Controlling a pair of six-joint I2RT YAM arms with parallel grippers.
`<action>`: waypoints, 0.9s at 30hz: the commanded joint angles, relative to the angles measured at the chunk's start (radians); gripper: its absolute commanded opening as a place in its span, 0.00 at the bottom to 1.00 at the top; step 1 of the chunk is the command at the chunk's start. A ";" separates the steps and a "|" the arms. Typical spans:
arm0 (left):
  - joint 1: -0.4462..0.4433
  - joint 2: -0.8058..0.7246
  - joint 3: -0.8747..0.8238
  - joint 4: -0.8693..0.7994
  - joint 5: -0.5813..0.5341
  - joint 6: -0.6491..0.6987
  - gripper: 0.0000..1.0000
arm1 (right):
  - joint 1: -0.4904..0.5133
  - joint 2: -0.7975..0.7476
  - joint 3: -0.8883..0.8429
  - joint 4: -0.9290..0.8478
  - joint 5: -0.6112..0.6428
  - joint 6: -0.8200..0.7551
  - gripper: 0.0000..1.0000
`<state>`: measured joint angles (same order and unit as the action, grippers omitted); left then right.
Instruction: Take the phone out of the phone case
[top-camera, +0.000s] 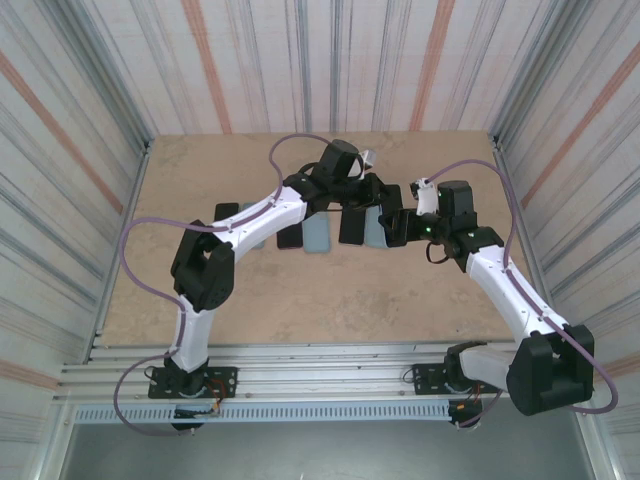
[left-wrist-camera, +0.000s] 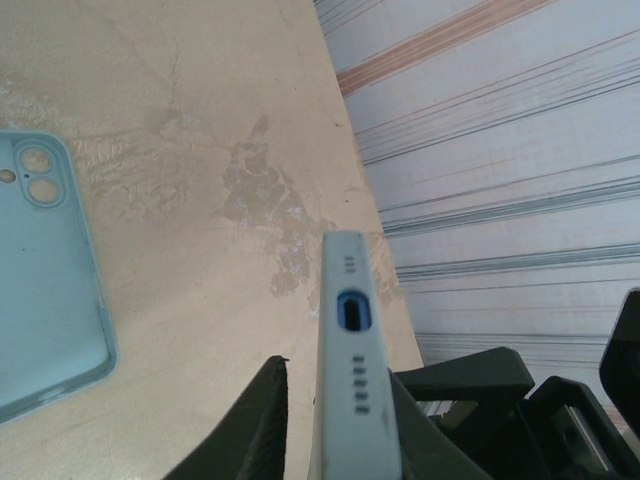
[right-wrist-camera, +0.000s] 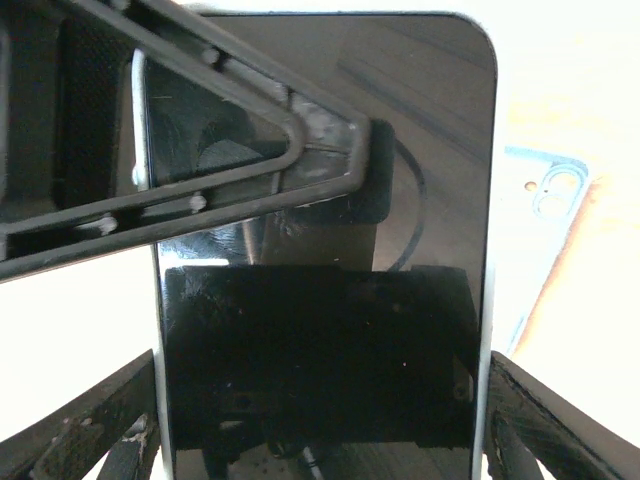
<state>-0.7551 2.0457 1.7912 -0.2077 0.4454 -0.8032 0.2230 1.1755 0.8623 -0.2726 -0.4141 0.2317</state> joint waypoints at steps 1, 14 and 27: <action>-0.010 -0.042 -0.028 0.032 -0.020 0.014 0.20 | 0.006 -0.037 -0.015 0.040 -0.035 0.014 0.53; 0.050 -0.104 -0.128 0.177 -0.004 -0.133 0.10 | 0.007 -0.096 -0.042 0.053 0.000 0.039 0.87; 0.154 -0.158 -0.258 0.463 0.014 -0.381 0.10 | -0.009 -0.164 -0.230 0.419 -0.132 0.516 0.75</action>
<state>-0.6029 1.9949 1.5444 0.0883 0.4446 -1.0908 0.2203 1.0344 0.6727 -0.0135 -0.4923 0.5549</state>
